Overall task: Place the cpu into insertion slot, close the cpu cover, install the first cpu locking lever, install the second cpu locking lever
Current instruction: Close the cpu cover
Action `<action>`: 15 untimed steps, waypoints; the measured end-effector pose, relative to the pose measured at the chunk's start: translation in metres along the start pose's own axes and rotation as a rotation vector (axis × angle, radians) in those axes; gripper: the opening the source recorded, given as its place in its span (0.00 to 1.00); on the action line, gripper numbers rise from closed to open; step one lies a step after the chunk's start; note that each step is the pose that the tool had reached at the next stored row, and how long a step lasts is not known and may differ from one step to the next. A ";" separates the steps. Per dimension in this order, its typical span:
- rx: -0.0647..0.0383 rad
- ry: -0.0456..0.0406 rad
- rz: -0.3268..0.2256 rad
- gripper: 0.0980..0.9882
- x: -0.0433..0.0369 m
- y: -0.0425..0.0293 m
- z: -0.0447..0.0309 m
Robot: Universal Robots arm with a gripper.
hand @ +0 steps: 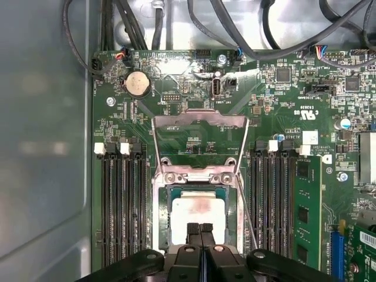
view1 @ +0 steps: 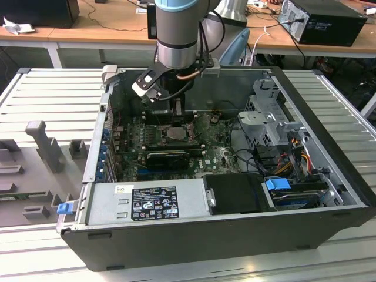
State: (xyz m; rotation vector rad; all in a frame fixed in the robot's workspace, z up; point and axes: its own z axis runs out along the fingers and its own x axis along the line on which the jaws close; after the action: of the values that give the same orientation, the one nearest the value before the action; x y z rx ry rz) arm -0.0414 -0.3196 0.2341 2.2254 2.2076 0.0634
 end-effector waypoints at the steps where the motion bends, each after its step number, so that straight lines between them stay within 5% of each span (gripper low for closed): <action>1: 0.002 -0.0003 0.000 0.01 -0.0001 0.0017 0.0000; 8: 0.003 -0.0004 0.002 0.01 -0.0007 0.0173 0.0004; 15: 0.004 -0.0002 0.002 0.01 -0.0005 0.0196 -0.0043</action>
State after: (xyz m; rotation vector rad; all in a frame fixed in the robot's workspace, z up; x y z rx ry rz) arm -0.0219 -0.3204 0.2390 2.2298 2.2068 0.0593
